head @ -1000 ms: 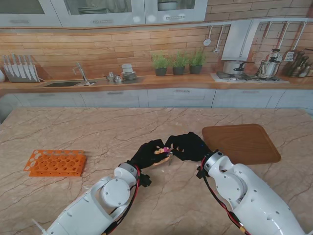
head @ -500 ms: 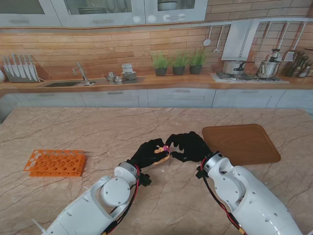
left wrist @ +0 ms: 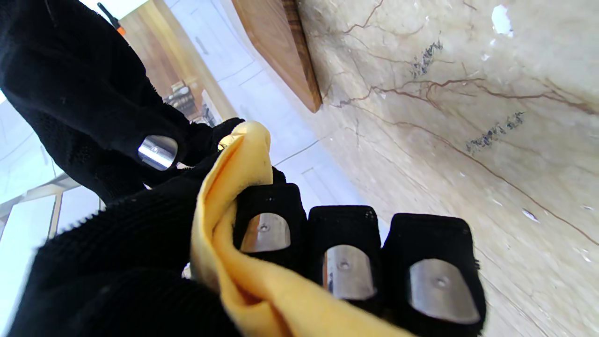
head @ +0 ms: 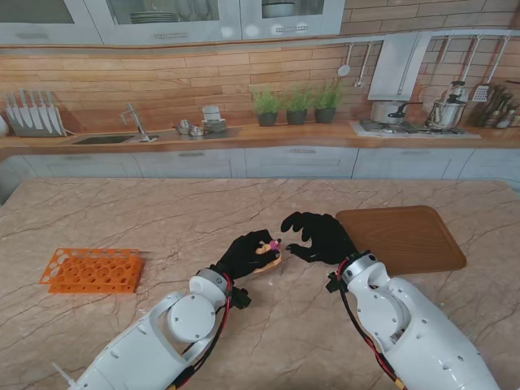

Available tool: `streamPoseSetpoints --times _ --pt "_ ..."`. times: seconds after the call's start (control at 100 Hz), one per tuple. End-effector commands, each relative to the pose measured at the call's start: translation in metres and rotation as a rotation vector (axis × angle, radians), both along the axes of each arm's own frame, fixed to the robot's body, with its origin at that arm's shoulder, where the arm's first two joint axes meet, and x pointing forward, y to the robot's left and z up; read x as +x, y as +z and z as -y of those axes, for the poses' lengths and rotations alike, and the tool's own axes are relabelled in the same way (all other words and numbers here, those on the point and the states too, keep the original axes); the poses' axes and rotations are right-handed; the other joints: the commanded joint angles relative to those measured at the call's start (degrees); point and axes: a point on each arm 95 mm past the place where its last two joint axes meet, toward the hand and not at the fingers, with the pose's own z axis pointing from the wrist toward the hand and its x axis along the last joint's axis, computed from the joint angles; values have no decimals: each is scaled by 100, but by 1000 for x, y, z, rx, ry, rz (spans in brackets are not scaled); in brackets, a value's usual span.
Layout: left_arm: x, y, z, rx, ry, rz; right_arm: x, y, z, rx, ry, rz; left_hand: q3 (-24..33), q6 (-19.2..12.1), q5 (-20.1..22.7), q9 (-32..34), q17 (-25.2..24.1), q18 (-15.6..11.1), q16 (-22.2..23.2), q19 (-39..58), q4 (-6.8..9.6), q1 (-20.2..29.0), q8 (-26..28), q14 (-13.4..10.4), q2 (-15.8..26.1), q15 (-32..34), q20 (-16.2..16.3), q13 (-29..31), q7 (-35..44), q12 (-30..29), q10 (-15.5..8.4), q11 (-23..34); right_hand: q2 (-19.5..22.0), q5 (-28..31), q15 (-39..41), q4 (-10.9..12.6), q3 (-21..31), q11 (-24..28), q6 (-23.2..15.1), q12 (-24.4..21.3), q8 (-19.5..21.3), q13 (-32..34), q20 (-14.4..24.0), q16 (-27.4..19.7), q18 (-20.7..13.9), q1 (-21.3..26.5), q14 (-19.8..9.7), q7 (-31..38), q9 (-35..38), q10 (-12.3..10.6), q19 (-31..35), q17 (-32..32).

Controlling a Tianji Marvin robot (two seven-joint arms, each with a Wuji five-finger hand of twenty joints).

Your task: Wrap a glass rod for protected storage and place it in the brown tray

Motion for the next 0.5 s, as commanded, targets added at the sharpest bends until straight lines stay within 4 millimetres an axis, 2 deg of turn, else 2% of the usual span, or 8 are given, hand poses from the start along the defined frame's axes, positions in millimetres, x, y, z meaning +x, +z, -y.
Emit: streamPoseSetpoints --times 0.0,0.07,0.15,0.32,0.49 --pt "-2 1 3 -6 -6 -2 -2 0 -6 17 1 -4 286 -227 -78 172 149 -116 76 1455 278 114 24 -277 70 427 134 145 -28 115 -295 371 48 71 101 72 214 149 -235 68 88 42 118 32 -166 -189 -131 95 79 -31 13 20" --pt "-2 1 3 -6 -6 -3 -1 0 -7 46 -2 -20 286 -227 -78 173 148 -117 76 1455 278 115 24 -279 64 427 137 145 -27 115 -295 372 -20 170 142 -281 233 200 -412 85 -135 92 100 37 -158 -60 -107 194 234 -44 40 22" --pt "-2 1 3 -6 -7 -3 -1 0 -9 63 2 -35 287 -227 -78 173 148 -118 76 1455 279 112 24 -281 64 427 138 145 -27 116 -297 372 -81 266 149 -505 177 190 -619 83 -342 155 99 36 -147 94 -105 376 508 -129 60 44" --pt "-2 1 3 -9 -7 -4 1 -2 -15 71 17 -49 290 -229 -76 172 154 -119 81 1455 282 109 18 -276 64 438 171 145 -34 116 -302 374 -127 342 147 -626 153 139 -943 72 -472 239 88 35 -149 247 -114 561 786 -231 66 85" --pt "-2 1 3 -15 -9 -8 3 -5 -21 89 30 -65 298 -252 -66 172 165 -128 97 1455 287 100 -30 -236 59 460 353 143 -86 117 -298 374 -65 457 177 -750 16 122 -1283 60 -499 346 80 47 -157 529 -143 894 1089 -300 94 128"
